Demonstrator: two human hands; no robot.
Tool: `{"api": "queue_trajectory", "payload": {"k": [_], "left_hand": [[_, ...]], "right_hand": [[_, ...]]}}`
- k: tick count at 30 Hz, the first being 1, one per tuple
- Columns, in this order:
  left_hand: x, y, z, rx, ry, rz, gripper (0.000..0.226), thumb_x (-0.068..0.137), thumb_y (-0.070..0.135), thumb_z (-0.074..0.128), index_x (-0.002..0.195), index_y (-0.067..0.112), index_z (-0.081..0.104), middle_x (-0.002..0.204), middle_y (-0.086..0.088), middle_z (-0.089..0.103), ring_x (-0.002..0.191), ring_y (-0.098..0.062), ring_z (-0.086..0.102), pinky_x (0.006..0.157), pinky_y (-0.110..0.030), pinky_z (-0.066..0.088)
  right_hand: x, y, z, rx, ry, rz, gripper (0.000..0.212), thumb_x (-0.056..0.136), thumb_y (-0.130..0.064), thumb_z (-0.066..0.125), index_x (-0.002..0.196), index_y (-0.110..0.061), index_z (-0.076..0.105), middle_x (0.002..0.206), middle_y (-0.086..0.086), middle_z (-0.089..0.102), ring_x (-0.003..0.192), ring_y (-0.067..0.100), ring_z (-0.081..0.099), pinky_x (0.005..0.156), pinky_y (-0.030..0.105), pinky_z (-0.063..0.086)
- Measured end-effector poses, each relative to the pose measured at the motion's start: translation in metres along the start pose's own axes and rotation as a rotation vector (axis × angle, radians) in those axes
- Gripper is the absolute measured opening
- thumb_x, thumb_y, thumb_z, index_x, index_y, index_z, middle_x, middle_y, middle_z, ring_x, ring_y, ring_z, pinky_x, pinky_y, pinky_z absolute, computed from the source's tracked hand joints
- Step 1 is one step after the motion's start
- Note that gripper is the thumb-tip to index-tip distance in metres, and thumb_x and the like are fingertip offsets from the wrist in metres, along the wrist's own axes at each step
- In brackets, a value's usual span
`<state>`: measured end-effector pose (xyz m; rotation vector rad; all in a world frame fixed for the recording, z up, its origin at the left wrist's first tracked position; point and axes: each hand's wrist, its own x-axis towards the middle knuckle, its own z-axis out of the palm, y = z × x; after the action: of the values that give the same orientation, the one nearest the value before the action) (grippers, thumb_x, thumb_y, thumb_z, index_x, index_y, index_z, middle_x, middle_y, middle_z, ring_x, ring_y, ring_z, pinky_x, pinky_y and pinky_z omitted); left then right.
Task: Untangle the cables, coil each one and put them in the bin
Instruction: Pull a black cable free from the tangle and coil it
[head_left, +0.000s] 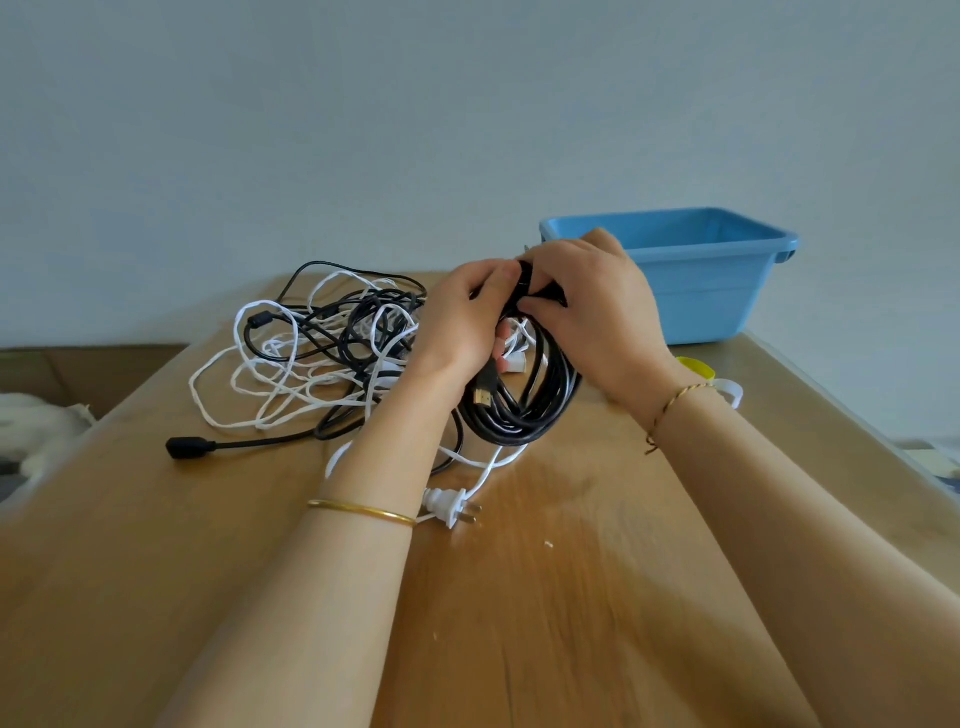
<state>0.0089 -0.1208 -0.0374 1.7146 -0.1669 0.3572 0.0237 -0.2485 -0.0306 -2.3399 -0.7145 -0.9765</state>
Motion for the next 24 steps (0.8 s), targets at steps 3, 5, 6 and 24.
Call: {"api": "queue_trajectory", "payload": {"k": [3, 5, 6, 24], "left_hand": [[0.0, 0.001, 0.0, -0.022, -0.019, -0.018, 0.025, 0.102, 0.028, 0.044, 0.093, 0.014, 0.062, 0.053, -0.004, 0.049, 0.037, -0.01, 0.041, 0.04, -0.025, 0.043], [-0.001, 0.002, 0.0, -0.028, -0.028, -0.034, 0.029, 0.101, 0.031, 0.044, 0.082, 0.015, 0.059, 0.054, -0.004, 0.049, 0.037, -0.011, 0.041, 0.04, -0.025, 0.043], [0.0, 0.002, 0.0, -0.029, -0.032, -0.051, 0.031, 0.101, 0.033, 0.044, 0.08, 0.014, 0.057, 0.054, -0.004, 0.05, 0.038, -0.012, 0.041, 0.04, -0.025, 0.042], [-0.004, 0.005, -0.003, -0.113, -0.061, -0.227, 0.027, 0.093, 0.037, 0.057, 0.086, 0.011, 0.058, 0.055, -0.004, 0.047, 0.036, -0.013, 0.036, 0.04, -0.024, 0.038]], "right_hand": [[-0.002, 0.002, 0.005, -0.004, 0.084, -0.026, 0.01, 0.079, -0.015, 0.066, 0.084, -0.007, 0.064, 0.077, -0.001, 0.064, 0.086, 0.021, 0.047, 0.063, 0.041, 0.046], [-0.004, 0.001, 0.006, 0.001, 0.128, -0.047, 0.01, 0.077, -0.016, 0.067, 0.082, -0.008, 0.063, 0.076, -0.002, 0.064, 0.085, 0.022, 0.048, 0.06, 0.038, 0.045], [-0.005, 0.001, 0.006, 0.003, 0.149, -0.057, 0.01, 0.076, -0.016, 0.067, 0.081, -0.008, 0.063, 0.075, -0.003, 0.064, 0.085, 0.022, 0.048, 0.059, 0.037, 0.045], [0.002, -0.003, -0.013, 0.071, -0.055, 0.018, 0.014, 0.079, -0.02, 0.07, 0.085, -0.008, 0.065, 0.083, 0.001, 0.064, 0.087, 0.019, 0.052, 0.074, 0.035, 0.041]]}}
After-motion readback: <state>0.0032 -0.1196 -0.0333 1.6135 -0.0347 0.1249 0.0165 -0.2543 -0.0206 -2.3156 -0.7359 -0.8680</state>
